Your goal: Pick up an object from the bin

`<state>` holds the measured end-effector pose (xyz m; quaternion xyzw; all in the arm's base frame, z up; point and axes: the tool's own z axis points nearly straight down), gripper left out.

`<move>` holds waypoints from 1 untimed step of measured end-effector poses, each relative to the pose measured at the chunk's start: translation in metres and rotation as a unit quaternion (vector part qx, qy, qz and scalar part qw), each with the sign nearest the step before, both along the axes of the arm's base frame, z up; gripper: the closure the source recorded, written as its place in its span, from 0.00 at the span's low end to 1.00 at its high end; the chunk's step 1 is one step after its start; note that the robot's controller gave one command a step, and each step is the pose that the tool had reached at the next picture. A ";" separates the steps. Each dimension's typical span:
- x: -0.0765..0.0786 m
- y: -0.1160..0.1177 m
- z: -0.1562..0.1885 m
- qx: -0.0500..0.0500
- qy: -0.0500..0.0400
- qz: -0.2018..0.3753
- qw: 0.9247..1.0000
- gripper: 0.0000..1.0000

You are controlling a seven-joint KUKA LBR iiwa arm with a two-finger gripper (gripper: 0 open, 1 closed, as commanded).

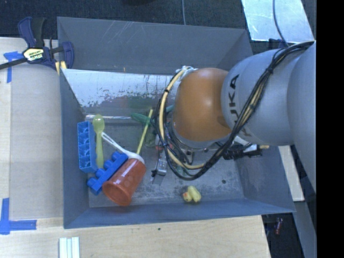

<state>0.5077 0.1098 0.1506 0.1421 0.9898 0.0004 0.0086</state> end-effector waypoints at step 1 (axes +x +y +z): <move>0.001 -0.004 0.022 0.000 -0.001 0.071 0.997 0.00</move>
Offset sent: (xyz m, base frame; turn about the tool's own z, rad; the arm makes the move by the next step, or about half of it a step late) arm -0.0146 0.0306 0.0343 -0.2406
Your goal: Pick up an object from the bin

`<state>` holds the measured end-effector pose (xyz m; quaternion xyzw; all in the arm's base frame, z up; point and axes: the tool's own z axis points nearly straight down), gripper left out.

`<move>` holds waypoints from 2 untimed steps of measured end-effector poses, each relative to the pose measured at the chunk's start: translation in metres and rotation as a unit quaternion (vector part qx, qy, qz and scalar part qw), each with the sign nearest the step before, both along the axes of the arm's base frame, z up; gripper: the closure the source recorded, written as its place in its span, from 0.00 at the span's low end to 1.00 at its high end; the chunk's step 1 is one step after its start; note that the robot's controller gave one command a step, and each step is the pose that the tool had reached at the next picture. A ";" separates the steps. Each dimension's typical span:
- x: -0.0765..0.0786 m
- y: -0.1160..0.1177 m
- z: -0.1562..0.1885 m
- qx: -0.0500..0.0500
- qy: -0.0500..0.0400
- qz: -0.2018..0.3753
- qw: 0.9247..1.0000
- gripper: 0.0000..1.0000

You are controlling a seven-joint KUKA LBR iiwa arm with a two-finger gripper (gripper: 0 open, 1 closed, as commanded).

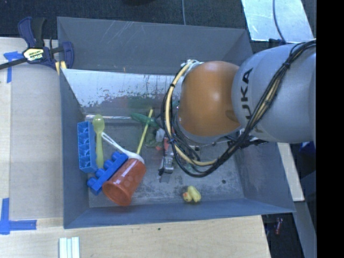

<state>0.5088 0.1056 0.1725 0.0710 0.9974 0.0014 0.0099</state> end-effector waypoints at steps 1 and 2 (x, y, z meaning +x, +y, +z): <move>-0.006 0.013 0.004 0.003 0.000 -0.146 0.989 0.00; 0.038 -0.009 0.001 0.001 -0.002 -0.048 0.999 0.00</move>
Offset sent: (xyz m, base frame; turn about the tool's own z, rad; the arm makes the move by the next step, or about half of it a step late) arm 0.0531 -0.0199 -0.0013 0.0729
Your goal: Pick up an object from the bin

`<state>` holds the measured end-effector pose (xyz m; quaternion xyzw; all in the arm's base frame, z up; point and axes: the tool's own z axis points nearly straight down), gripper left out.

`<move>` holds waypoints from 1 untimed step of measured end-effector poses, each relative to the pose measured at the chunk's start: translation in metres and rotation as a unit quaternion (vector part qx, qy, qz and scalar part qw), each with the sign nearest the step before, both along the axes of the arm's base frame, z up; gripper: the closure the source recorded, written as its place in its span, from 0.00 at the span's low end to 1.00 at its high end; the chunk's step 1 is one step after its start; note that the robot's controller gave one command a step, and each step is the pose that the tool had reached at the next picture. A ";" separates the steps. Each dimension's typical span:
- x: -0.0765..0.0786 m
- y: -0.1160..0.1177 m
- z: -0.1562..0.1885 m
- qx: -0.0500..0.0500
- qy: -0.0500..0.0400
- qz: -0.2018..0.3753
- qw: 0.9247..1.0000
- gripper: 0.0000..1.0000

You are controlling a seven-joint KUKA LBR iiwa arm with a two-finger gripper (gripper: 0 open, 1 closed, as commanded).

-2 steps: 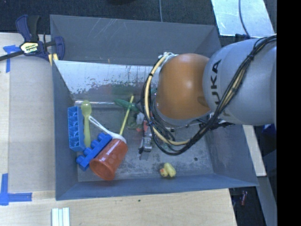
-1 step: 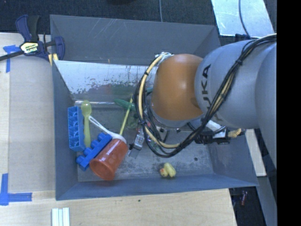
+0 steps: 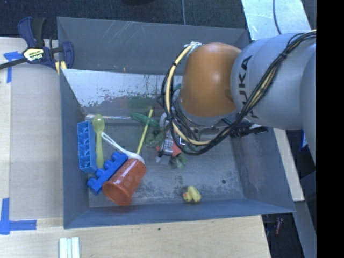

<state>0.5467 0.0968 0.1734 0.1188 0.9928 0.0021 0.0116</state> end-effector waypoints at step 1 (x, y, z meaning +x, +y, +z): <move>-0.005 0.012 0.015 0.002 0.001 -0.080 0.997 0.00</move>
Offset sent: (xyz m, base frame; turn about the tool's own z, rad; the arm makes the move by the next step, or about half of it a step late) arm 0.0457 -0.0978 -0.0258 0.0006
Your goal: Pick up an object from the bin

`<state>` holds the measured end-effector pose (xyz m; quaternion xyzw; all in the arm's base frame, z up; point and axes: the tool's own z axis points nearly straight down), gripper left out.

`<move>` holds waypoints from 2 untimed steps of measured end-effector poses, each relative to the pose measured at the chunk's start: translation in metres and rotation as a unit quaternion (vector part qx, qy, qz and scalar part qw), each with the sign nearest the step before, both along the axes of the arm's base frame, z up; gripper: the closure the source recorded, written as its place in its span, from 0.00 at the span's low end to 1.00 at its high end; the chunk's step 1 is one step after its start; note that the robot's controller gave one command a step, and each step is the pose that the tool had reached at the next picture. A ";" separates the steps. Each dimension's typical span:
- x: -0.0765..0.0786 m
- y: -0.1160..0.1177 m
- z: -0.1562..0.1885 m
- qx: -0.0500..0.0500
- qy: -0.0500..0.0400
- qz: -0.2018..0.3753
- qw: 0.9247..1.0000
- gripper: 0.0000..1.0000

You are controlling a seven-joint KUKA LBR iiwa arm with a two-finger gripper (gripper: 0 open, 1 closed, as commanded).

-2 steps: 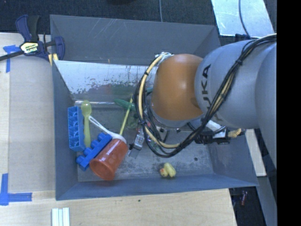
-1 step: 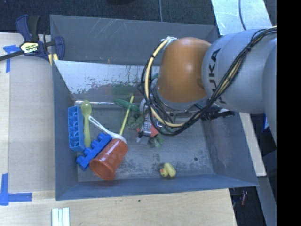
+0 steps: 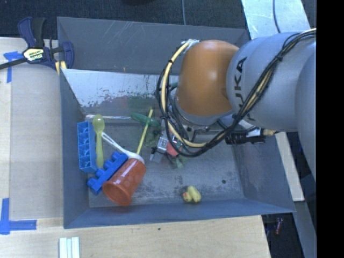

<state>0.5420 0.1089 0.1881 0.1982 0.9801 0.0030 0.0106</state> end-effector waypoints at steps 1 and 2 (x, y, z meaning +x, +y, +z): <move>0.026 -0.057 -0.022 -0.001 -0.003 0.008 1.000 0.00; 0.029 -0.062 -0.042 -0.002 -0.002 0.066 0.998 0.00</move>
Offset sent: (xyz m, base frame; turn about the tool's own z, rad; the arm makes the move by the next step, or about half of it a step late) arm 0.0297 -0.0314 -0.0609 -0.0239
